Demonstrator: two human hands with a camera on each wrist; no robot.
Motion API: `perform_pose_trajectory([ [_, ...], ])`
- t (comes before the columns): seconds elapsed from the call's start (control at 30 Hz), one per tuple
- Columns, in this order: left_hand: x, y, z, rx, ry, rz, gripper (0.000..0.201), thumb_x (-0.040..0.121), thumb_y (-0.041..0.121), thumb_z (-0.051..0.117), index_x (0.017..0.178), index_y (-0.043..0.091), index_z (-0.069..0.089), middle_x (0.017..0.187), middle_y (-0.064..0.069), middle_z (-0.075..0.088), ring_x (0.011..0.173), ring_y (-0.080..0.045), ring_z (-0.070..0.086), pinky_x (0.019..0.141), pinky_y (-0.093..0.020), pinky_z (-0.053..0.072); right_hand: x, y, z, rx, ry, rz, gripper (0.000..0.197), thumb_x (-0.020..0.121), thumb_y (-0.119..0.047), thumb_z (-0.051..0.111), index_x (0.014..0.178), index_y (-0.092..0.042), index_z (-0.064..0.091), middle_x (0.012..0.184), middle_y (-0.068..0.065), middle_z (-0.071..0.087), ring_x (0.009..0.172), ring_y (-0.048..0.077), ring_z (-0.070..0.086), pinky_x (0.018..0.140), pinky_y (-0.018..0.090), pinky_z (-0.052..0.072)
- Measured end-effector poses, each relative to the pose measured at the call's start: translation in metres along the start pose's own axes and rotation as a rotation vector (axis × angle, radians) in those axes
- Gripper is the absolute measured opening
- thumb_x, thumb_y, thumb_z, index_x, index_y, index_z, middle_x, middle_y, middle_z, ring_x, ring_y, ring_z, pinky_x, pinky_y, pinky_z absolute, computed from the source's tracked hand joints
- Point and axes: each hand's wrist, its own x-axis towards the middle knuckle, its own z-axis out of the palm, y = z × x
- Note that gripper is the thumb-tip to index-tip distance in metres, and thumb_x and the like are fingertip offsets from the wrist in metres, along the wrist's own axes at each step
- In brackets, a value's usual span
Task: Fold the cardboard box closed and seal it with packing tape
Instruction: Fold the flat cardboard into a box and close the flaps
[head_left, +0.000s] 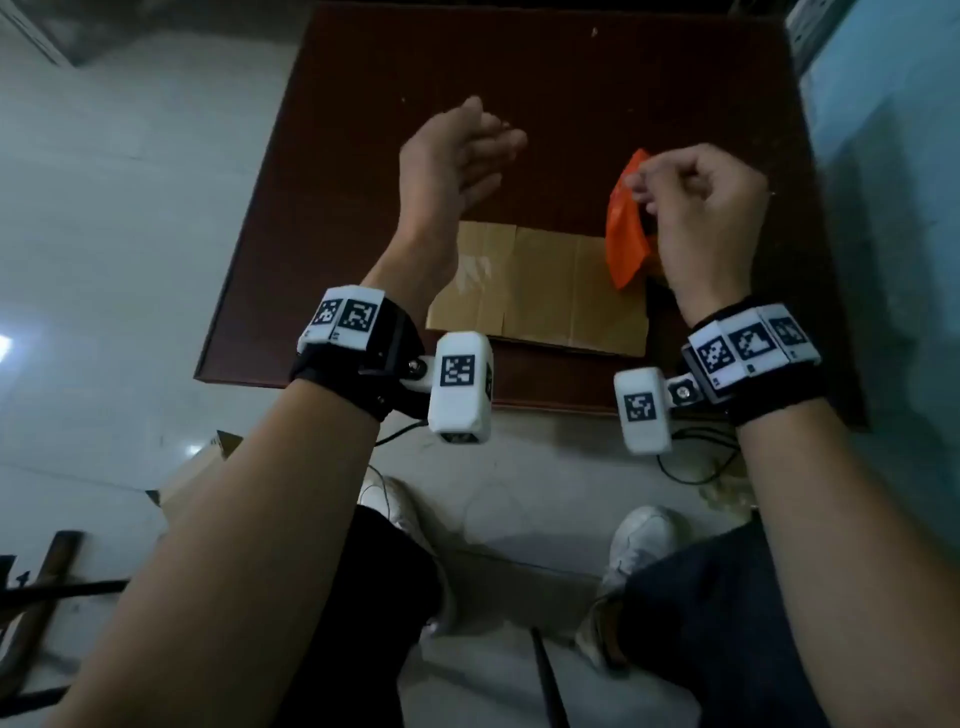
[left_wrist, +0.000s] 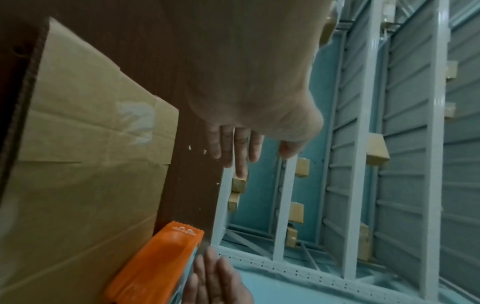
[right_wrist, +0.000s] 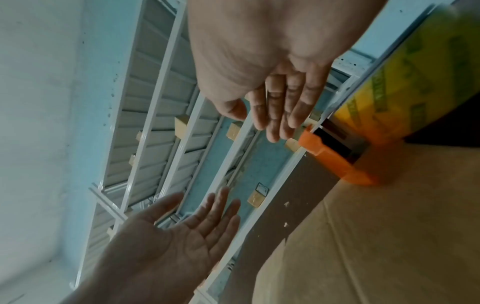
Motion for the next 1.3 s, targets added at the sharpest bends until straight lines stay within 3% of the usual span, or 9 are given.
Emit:
perform_pose_trajectory([
  [0.17, 0.003, -0.004, 0.003, 0.207, -0.019, 0.014, 0.027, 0.101, 0.025, 0.055, 0.117, 0.006, 0.066, 0.106, -0.004, 0.079, 0.108, -0.019, 0.072, 0.105, -0.046, 0.051, 0.001, 0.006, -0.008, -0.234, -0.035, 0.025, 0.022, 0.092, -0.035, 0.065, 0.108, -0.020, 0.070, 0.098, -0.011, 0.069, 0.087, -0.002, 0.067, 0.076, 0.017, 0.058],
  [0.4, 0.017, -0.014, 0.003, 0.301, -0.029, -0.011, 0.013, 0.099, 0.020, 0.059, 0.106, 0.013, 0.068, 0.099, -0.002, 0.080, 0.106, -0.020, 0.073, 0.102, -0.046, 0.052, 0.010, 0.008, 0.001, -0.512, -0.191, 0.075, 0.046, 0.080, -0.035, 0.081, 0.120, -0.027, 0.060, 0.123, -0.007, 0.062, 0.104, 0.005, 0.060, 0.079, 0.023, 0.051],
  [0.53, 0.024, -0.009, 0.011, 0.322, -0.075, 0.000, 0.012, 0.098, 0.024, 0.059, 0.105, 0.018, 0.067, 0.099, 0.001, 0.080, 0.106, -0.018, 0.072, 0.096, -0.037, 0.051, 0.015, 0.010, -0.005, -0.680, -0.287, 0.102, 0.058, 0.077, -0.024, 0.085, 0.126, -0.028, 0.054, 0.128, -0.003, 0.060, 0.114, 0.014, 0.061, 0.091, 0.034, 0.055],
  [0.63, 0.022, -0.016, 0.017, 0.404, -0.107, 0.012, 0.014, 0.101, 0.025, 0.058, 0.108, 0.018, 0.067, 0.100, 0.004, 0.079, 0.101, -0.004, 0.070, 0.101, -0.036, 0.048, 0.018, 0.014, -0.008, -0.762, -0.233, 0.178, 0.058, 0.079, -0.026, 0.084, 0.127, -0.031, 0.052, 0.121, -0.003, 0.068, 0.115, 0.020, 0.065, 0.090, 0.040, 0.055],
  [0.77, 0.016, -0.019, 0.016, 0.519, -0.124, 0.016, 0.012, 0.100, 0.025, 0.060, 0.107, 0.020, 0.068, 0.102, 0.007, 0.076, 0.105, -0.004, 0.065, 0.083, -0.024, 0.046, 0.020, 0.008, -0.010, -0.824, -0.178, 0.232, 0.054, 0.079, -0.028, 0.083, 0.125, -0.032, 0.055, 0.122, 0.002, 0.068, 0.113, 0.026, 0.066, 0.087, 0.046, 0.057],
  [0.83, 0.017, -0.015, 0.011, 0.528, -0.116, 0.015, 0.011, 0.100, 0.026, 0.059, 0.106, 0.022, 0.068, 0.103, 0.008, 0.076, 0.106, -0.004, 0.065, 0.082, -0.024, 0.045, 0.021, 0.005, -0.015, -0.861, -0.157, 0.276, 0.053, 0.080, -0.023, 0.083, 0.125, -0.032, 0.057, 0.129, 0.005, 0.064, 0.116, 0.031, 0.064, 0.087, 0.051, 0.057],
  [1.1, 0.022, -0.013, -0.011, 0.619, -0.025, -0.108, 0.019, 0.095, 0.031, 0.062, 0.107, 0.020, 0.072, 0.109, 0.002, 0.070, 0.104, -0.015, 0.066, 0.094, -0.044, 0.057, 0.024, -0.002, -0.036, -0.937, -0.152, 0.301, 0.052, 0.081, -0.014, 0.082, 0.128, -0.020, 0.060, 0.130, 0.008, 0.066, 0.120, 0.030, 0.064, 0.092, 0.046, 0.054],
  [1.17, 0.020, -0.010, -0.013, 0.659, -0.088, -0.151, 0.025, 0.098, 0.035, 0.060, 0.114, 0.021, 0.073, 0.116, 0.002, 0.069, 0.109, -0.017, 0.064, 0.094, -0.040, 0.056, 0.025, -0.003, -0.033, -0.939, -0.148, 0.294, 0.049, 0.082, -0.012, 0.082, 0.125, -0.020, 0.061, 0.128, 0.007, 0.067, 0.118, 0.029, 0.064, 0.092, 0.045, 0.054],
  [1.3, 0.017, -0.009, -0.012, 0.763, -0.245, -0.224, 0.035, 0.102, 0.040, 0.057, 0.130, 0.023, 0.067, 0.128, 0.004, 0.060, 0.113, -0.012, 0.054, 0.075, -0.025, 0.042, 0.027, -0.010, -0.023, -0.935, -0.160, 0.328, 0.048, 0.081, -0.016, 0.082, 0.122, -0.023, 0.059, 0.128, 0.008, 0.066, 0.121, 0.034, 0.062, 0.095, 0.056, 0.054],
])
